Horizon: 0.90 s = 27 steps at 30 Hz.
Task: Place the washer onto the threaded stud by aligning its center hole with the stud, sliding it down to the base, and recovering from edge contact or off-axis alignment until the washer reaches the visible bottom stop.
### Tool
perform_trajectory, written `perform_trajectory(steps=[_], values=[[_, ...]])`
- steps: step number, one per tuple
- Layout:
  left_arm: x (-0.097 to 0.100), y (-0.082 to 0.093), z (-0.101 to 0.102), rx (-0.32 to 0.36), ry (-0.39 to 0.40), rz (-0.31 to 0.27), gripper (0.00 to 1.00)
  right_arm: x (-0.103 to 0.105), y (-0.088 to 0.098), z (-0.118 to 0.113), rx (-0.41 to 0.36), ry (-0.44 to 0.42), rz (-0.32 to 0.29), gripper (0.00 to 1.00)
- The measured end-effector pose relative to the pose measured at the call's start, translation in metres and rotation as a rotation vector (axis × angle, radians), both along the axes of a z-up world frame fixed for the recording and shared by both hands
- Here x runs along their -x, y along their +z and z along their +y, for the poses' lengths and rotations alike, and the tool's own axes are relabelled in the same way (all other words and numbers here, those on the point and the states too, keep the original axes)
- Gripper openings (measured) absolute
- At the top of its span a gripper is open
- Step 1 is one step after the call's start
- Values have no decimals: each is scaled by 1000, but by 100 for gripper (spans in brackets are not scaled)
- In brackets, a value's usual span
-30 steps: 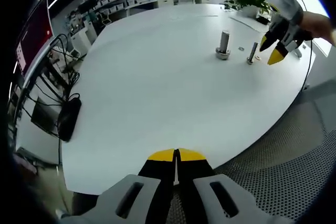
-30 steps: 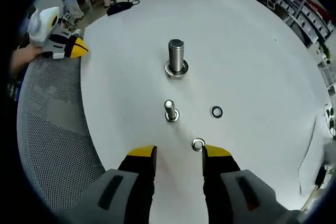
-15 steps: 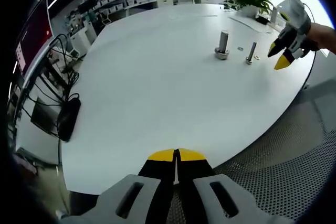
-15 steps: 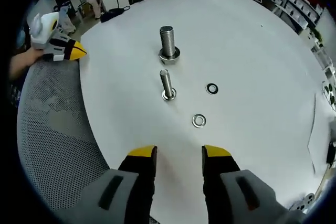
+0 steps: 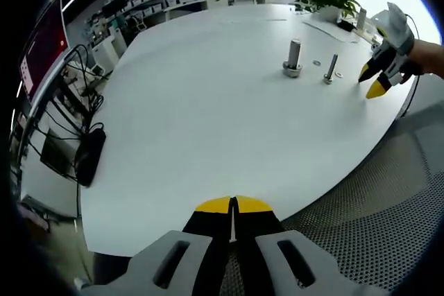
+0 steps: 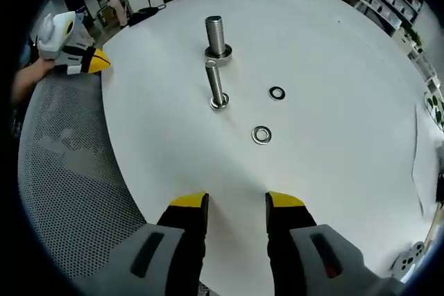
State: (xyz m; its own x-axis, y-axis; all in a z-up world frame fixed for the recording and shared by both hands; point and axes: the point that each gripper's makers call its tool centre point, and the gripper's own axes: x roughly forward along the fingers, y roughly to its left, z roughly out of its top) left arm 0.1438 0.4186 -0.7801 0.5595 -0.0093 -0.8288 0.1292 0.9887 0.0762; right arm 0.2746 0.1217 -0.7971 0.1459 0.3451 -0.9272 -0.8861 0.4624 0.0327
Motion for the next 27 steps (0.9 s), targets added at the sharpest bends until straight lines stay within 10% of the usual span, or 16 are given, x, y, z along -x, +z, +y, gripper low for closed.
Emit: perform_trajectory(steps=[27], values=[[0, -2, 1, -6, 1, 9, 0, -16, -2, 7, 55, 81, -9, 35]])
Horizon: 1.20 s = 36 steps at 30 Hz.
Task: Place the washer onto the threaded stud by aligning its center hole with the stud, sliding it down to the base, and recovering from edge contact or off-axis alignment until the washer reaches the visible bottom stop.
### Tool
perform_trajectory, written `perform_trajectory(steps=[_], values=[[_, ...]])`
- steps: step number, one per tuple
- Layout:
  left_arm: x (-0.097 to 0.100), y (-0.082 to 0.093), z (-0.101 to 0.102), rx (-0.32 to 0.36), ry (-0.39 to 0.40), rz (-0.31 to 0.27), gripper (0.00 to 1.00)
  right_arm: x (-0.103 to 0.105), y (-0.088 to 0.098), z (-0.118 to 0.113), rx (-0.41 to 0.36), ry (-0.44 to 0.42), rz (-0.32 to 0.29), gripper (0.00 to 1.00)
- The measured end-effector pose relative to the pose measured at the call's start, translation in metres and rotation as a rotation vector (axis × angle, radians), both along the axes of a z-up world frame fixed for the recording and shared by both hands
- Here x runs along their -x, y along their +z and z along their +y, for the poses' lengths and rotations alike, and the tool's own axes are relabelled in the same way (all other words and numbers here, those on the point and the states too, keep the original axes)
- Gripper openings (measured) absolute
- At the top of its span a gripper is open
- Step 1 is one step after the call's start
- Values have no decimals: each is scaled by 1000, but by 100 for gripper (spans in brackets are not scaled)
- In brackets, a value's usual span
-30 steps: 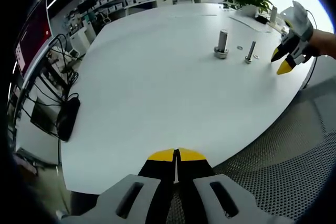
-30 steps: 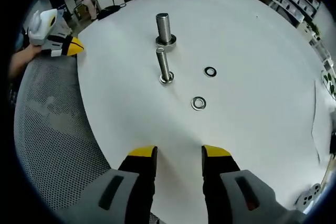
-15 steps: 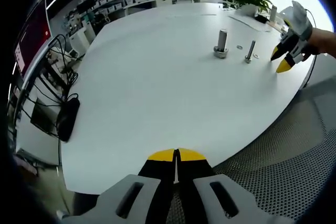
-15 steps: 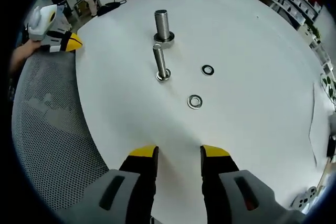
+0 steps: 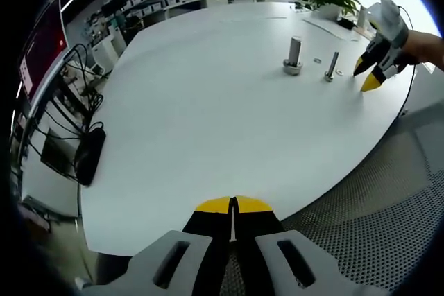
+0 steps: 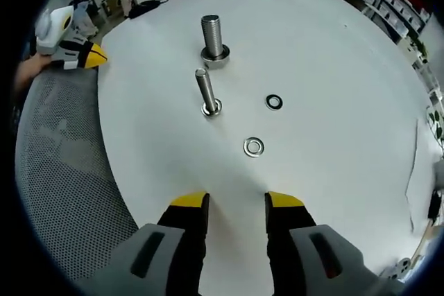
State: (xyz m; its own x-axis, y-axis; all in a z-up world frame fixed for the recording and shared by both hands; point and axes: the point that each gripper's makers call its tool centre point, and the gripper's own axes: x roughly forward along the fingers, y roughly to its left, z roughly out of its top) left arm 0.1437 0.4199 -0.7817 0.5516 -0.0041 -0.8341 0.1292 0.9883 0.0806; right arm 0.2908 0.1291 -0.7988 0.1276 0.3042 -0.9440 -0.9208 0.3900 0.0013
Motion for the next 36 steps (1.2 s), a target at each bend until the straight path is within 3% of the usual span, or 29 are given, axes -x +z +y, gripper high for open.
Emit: perform_trajectory(steps=[18, 27, 36], values=[[1, 0, 0, 0, 3, 4, 0, -12, 0, 9, -30, -21, -17, 32], [0, 0, 0, 1, 4, -2, 0, -18, 0, 18, -76, 15, -39, 33], [0, 0, 0, 1, 3, -3, 0, -25, 1, 28, -66, -7, -38, 29]])
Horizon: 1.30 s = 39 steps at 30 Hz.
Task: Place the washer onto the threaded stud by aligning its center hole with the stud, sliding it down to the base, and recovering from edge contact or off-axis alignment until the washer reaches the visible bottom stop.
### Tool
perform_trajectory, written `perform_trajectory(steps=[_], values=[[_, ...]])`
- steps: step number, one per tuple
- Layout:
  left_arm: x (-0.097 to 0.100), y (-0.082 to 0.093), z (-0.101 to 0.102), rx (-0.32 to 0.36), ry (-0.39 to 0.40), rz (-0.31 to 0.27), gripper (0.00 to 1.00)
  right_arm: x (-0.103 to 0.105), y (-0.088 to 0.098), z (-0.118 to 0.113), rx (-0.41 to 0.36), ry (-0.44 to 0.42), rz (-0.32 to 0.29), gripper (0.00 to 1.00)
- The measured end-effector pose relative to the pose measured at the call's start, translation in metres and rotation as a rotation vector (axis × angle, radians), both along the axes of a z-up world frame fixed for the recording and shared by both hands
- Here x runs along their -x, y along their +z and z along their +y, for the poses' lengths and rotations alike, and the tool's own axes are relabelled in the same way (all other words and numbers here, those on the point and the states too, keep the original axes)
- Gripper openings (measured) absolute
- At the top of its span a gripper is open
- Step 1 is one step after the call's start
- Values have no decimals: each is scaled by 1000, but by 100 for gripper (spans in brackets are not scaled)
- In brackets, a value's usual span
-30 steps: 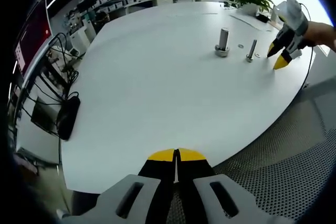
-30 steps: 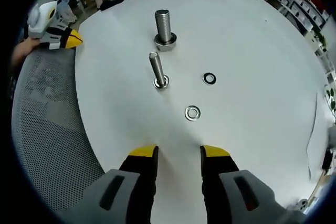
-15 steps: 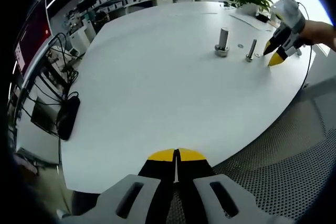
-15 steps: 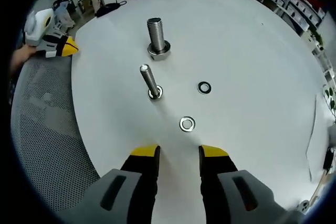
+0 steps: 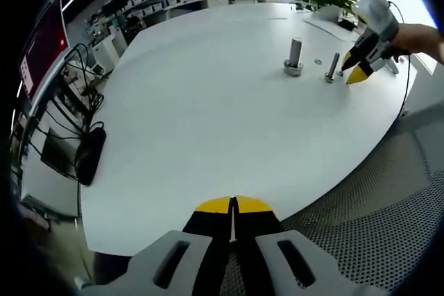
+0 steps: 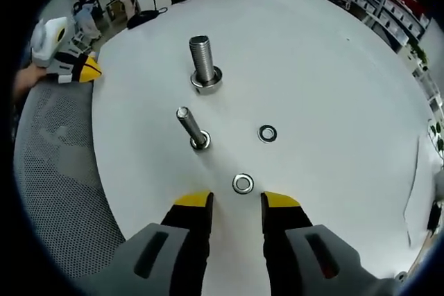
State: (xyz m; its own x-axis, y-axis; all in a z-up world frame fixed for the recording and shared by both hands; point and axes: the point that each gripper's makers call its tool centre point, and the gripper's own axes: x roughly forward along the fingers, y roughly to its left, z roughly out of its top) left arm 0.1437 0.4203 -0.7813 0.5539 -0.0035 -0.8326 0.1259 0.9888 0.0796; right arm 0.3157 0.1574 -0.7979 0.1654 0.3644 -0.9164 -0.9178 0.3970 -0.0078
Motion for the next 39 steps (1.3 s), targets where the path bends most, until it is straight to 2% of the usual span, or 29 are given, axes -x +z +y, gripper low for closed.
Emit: perform_trajectory(steps=[6, 12, 17, 24, 31, 36, 39], values=[[0, 0, 0, -1, 2, -1, 0, -4, 0, 4, -14, 4, -12, 23], [0, 0, 0, -2, 3, 0, 0, -5, 0, 6, -18, 8, -10, 20], [0, 0, 0, -3, 3, -1, 0, -6, 0, 6, -28, 39, -27, 16], [0, 0, 1, -3, 3, -2, 0, -7, 1, 6, -73, 11, -26, 14], [0, 0, 1, -4, 1, -3, 0, -6, 1, 7, -90, -15, -62, 13], [0, 0, 0, -3, 0, -2, 0, -5, 10, 10, -106, -29, -75, 13], [0, 0, 1, -4, -1, -2, 0, -3, 19, 14, -130, -45, -58, 13]])
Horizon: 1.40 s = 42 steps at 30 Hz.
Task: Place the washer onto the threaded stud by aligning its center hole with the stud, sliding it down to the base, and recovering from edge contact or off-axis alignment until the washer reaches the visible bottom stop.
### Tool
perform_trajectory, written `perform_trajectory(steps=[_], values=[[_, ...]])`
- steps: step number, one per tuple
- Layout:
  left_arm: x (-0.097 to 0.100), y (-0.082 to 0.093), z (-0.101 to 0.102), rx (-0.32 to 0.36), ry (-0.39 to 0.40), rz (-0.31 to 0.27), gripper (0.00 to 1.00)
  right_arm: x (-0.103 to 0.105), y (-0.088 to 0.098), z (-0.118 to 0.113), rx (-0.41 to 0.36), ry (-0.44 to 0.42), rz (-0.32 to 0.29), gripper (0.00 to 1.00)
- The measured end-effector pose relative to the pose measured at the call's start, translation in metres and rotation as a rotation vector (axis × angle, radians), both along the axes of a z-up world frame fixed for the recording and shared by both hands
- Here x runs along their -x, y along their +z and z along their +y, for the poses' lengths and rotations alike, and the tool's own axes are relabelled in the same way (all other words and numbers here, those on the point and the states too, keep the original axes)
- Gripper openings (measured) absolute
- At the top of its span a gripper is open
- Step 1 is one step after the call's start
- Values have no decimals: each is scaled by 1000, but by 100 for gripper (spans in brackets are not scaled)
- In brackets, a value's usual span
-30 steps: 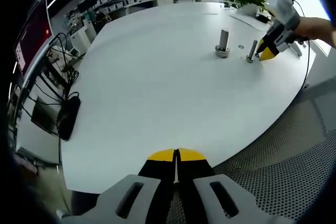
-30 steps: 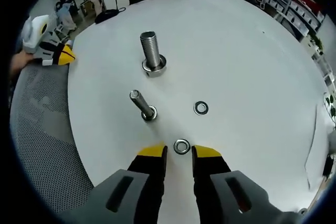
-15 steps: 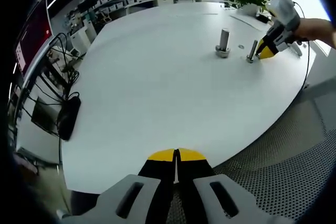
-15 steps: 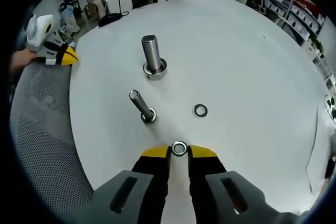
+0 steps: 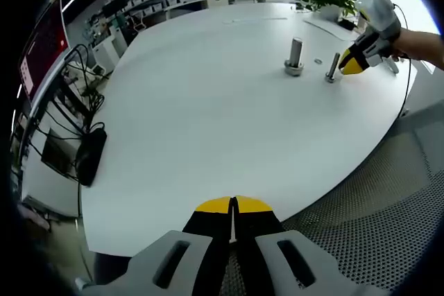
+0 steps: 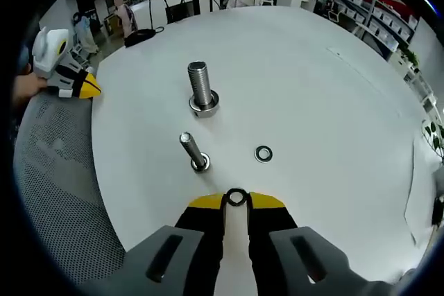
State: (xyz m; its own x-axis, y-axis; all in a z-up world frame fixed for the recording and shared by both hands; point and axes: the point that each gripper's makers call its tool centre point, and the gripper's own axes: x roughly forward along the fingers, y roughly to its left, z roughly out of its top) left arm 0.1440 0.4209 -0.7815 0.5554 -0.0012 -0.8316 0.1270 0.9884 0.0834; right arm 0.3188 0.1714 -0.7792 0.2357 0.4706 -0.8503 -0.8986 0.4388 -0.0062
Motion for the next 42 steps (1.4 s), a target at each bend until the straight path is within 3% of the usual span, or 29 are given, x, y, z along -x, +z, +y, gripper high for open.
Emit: perform_trajectory(steps=[8, 21, 42], values=[[0, 1, 0, 0, 0, -2, 0, 5, 13, 3, -11, 3, 24, 13], [0, 1, -1, 1, -1, -4, 0, 14, 49, 27, -60, 69, 36, 13], [-1, 2, 0, 2, 2, -12, 0, 18, 41, 49, 13, 170, 27, 13]])
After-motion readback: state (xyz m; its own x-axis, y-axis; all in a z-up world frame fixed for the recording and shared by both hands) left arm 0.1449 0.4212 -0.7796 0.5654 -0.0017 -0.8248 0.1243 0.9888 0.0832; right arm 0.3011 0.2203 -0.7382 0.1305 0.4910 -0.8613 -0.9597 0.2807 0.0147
